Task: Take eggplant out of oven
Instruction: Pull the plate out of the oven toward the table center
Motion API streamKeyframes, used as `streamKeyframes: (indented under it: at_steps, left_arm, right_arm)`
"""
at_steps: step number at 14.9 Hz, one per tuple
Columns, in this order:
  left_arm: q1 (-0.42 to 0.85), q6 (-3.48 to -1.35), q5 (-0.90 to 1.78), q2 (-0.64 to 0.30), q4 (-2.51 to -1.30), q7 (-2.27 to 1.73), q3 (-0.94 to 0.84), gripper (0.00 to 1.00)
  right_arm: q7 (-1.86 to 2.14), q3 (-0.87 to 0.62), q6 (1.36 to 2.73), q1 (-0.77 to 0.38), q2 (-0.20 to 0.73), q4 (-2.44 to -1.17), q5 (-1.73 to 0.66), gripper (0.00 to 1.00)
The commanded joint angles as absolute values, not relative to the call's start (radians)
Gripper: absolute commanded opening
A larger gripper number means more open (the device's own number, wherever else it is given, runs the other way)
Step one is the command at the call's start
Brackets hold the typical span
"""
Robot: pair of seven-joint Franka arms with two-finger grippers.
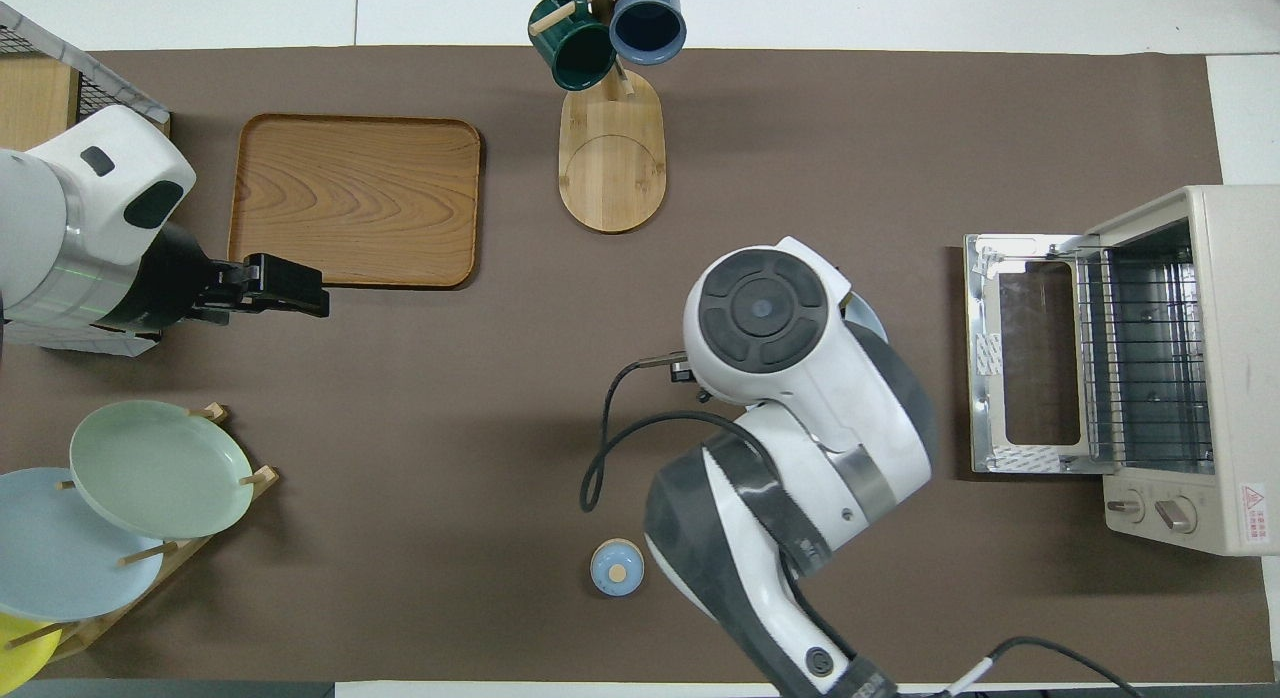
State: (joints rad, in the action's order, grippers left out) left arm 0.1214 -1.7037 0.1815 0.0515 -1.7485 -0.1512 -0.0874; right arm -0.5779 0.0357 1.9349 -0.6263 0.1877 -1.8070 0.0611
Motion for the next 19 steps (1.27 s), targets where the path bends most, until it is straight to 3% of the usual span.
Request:
streamKeyframes:
  at_steps: [1, 4, 10, 12, 14, 17, 19]
  left_arm:
    - [0.110, -1.735, 0.204, 0.072, -1.776, -0.156, -0.081, 1.00]
    - [0.106, -1.741, 0.204, 0.072, -1.778, -0.156, -0.081, 1.00]
    - [0.104, -1.764, 0.209, 0.064, -1.776, -0.161, -0.083, 1.00]
    - [0.104, -1.766, 0.209, 0.064, -1.778, -0.163, -0.081, 1.00]
    - [0.104, -1.766, 0.210, 0.064, -1.776, -0.163, -0.081, 1.00]
    - [0.104, -1.766, 0.210, 0.064, -1.776, -0.163, -0.083, 1.00]
    - [0.104, -1.767, 0.210, 0.064, -1.778, -0.163, -0.083, 1.00]
  right_arm:
    - [-0.688, 0.037, 1.910, -0.708, 0.368, -1.599, 0.046, 0.00]
    - [-0.730, -0.003, 1.933, -0.751, 0.503, -1.499, 0.052, 0.00]
    - [-0.785, -0.012, 2.195, -0.778, 0.514, -1.586, -0.049, 0.00]
    - [-0.784, -0.008, 2.148, -0.778, 0.508, -1.571, -0.032, 0.10]
    - [-0.784, -0.009, 2.056, -0.781, 0.512, -1.497, 0.038, 0.28]
    - [-0.784, -0.005, 1.968, -0.769, 0.493, -1.456, 0.097, 0.28]
    - [-0.764, 0.009, 1.922, -0.695, 0.418, -1.477, 0.098, 0.21]
